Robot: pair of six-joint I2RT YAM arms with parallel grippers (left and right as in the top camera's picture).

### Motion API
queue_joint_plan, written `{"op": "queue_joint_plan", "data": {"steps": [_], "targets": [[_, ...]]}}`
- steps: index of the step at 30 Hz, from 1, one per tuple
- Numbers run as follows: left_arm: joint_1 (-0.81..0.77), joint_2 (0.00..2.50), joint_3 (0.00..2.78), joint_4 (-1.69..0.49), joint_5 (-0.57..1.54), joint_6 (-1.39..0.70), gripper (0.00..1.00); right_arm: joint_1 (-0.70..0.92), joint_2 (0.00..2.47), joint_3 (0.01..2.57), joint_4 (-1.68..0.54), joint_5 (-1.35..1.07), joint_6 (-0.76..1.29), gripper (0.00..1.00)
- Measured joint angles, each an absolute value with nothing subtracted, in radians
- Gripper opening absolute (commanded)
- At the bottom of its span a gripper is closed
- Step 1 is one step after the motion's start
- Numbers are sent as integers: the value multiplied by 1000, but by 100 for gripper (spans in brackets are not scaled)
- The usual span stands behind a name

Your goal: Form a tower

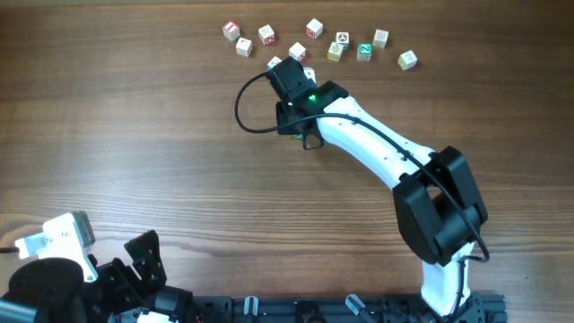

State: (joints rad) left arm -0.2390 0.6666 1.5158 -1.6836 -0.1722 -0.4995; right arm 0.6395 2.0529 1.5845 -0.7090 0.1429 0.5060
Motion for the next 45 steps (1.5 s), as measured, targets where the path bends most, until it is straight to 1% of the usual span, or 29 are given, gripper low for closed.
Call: {"op": "queue_joint_plan", "data": {"steps": [13,17,18,19,22,24,25,27,33,34,39,40,42,43,44,45], "targets": [[-239,667,1516,-1684,-172,-500,100,640,2054,1610,-756,162,507,25],[-239,667,1516,-1684,-172,-500,100,640,2054,1611,-773,162,522,30],[-239,667,1516,-1684,-172,-500,100,640,2054,1611,-774,162,526,37],[-239,667,1516,-1684,-172,-500,100,642,2054,1611,-777,162,533,40],[-239,667,1516,-1684,-172,-500,100,655,2054,1611,-770,178,550,42],[-239,667,1516,-1684,-172,-500,100,660,2054,1611,-769,184,559,48],[-239,667,1516,-1684,-172,-500,100,661,2054,1611,-769,186,567,53],[-239,667,1516,-1684,-172,-500,100,660,2054,1611,-767,194,576,71],[-239,667,1516,-1684,-172,-500,100,660,2054,1611,-762,219,581,97],[-239,667,1516,-1684,-172,-500,100,660,2054,1611,-763,213,578,99],[-239,667,1516,-1684,-172,-499,100,643,2054,1620,-802,174,570,100],[-239,667,1516,-1684,-172,-500,100,641,2054,1644,-839,171,570,99],[-239,667,1516,-1684,-172,-500,100,641,2060,1752,-987,160,571,99],[-239,667,1516,-1684,-172,-500,100,640,2060,1823,-1068,157,572,93],[-239,667,1515,-1684,-172,-499,100,640,2059,1889,-1135,145,575,82],[-239,667,1516,-1684,-172,-500,100,638,2057,1951,-1192,123,582,73]]}}
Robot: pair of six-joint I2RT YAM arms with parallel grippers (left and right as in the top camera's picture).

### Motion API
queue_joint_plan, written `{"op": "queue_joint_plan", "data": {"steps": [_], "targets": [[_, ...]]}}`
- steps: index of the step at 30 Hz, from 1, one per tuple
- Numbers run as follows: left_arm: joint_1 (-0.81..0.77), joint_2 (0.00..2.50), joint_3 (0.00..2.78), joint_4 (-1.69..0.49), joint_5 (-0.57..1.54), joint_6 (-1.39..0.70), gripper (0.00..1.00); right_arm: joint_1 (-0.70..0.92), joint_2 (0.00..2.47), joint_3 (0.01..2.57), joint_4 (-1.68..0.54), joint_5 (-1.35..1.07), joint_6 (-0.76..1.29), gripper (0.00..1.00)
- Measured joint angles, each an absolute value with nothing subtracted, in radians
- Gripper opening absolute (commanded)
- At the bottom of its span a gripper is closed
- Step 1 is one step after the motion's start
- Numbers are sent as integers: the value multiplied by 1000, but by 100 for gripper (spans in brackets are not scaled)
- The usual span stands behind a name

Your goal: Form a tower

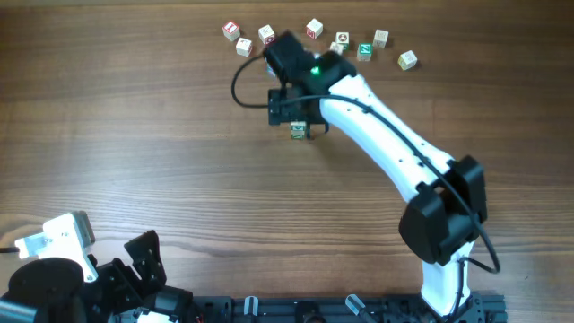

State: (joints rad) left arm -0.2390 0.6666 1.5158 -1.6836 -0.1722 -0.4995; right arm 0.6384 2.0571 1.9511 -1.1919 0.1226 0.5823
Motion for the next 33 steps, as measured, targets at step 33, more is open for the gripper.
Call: {"op": "queue_joint_plan", "data": {"steps": [33], "targets": [[-239,667,1516,-1684,-172,-500,100,513,2273,2078,-1336,-193,-767,100]]}}
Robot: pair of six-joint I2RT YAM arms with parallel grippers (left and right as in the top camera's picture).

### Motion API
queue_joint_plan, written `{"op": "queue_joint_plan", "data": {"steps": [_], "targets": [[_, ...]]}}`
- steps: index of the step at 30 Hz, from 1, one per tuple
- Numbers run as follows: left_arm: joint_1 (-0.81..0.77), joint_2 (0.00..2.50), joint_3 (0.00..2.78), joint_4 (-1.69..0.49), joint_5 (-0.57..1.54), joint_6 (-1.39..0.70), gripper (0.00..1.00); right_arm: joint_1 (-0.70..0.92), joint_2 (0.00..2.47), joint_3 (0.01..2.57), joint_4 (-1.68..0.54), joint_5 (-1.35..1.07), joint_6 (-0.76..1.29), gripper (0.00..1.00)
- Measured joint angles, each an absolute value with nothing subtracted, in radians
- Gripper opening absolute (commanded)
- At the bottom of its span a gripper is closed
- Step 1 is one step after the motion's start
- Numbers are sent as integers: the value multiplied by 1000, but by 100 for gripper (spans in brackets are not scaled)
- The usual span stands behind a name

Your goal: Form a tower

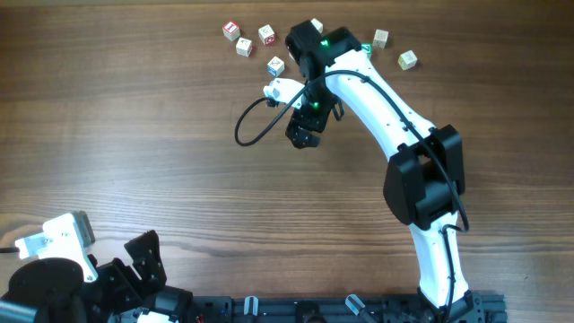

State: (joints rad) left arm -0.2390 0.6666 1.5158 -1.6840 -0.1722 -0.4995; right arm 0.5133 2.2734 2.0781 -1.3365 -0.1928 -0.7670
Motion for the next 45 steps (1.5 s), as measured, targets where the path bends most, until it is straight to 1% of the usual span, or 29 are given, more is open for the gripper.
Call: {"op": "queue_joint_plan", "data": {"steps": [5,12,19,28,38,42,45], "targets": [[-239,667,1516,-1684,-172,-500,100,513,2273,2079,-1262,-183,-905,100],[-239,667,1516,-1684,-172,-500,100,502,2274,2079,-1243,-229,-1023,100],[-239,667,1516,-1684,-172,-499,100,502,2381,2079,-1217,-243,-1030,100],[-239,667,1516,-1684,-172,-500,100,502,2422,2079,-1169,-204,-984,99],[-239,667,1516,-1684,-172,-500,100,500,2437,2082,-1164,-175,-970,89],[-239,667,1516,-1684,-172,-500,100,500,2437,2082,-1164,-176,-971,83],[-239,667,1516,-1684,-172,-500,100,500,2437,2082,-1164,-176,-971,82]]}}
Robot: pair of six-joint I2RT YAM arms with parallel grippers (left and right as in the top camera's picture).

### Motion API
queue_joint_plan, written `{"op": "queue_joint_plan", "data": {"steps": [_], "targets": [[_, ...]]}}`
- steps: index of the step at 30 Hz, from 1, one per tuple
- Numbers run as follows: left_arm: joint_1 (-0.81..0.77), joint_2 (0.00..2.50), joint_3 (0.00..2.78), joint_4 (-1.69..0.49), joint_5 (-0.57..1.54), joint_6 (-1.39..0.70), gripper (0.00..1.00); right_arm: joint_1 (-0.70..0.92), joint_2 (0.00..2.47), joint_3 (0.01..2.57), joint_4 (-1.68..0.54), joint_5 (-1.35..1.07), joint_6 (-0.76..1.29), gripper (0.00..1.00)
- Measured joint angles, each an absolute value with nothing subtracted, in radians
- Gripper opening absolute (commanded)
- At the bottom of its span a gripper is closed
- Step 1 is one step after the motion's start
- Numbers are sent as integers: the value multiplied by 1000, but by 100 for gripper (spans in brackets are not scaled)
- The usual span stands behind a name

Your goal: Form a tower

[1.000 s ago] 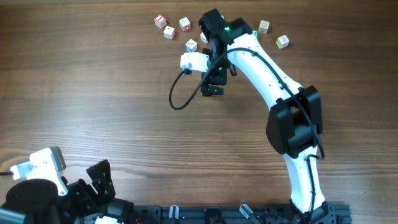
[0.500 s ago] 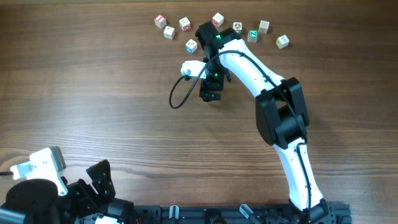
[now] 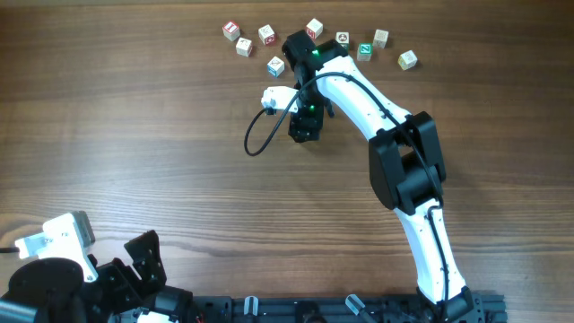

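Several small lettered cubes lie scattered along the far edge of the table: a red one (image 3: 231, 30), a blue one (image 3: 275, 65), a green one (image 3: 364, 51) and pale ones such as (image 3: 408, 60). My right gripper (image 3: 302, 131) points straight down just below the cluster, and its body hides whatever is under it. No tower or cube shows beneath it, and its jaws cannot be made out. My left gripper (image 3: 143, 254) rests at the near left corner, far from the cubes.
The wooden table (image 3: 134, 144) fills the view. A black cable (image 3: 260, 142) loops off the right wrist to the left. The right arm's white links (image 3: 377, 99) cross above the cubes in the middle of the cluster.
The right gripper has stayed over the same spot, shifted very slightly toward the far side. The elbow has swung left. The cable loop has moved right. The cubes in view are unmoved.
At first the right gripper was low over a green-marked cube below the cluster. Then it stood further back, and that cube sat alone on the table. After that it was over the cube's spot again, pointing down, and it remains there, hiding the cube.
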State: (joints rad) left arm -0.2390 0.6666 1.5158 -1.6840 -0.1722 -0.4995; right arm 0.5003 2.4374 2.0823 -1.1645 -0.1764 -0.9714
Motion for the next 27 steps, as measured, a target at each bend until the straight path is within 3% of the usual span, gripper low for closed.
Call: {"op": "queue_joint_plan", "data": {"steps": [6,19,25,26,27], "targets": [[-239,667,1516,-1684,-172,-500,100,500,2437,2086,-1165,-175,-974,88],[-239,667,1516,-1684,-172,-500,100,532,2436,2086,-1166,-155,-970,83],[-239,667,1516,-1684,-172,-500,100,532,2421,2086,-1174,-154,-966,69],[-239,667,1516,-1684,-172,-500,100,532,2420,2087,-1174,-152,-966,66],[-239,667,1516,-1684,-172,-500,100,532,2420,2088,-1174,-152,-966,54]]}}
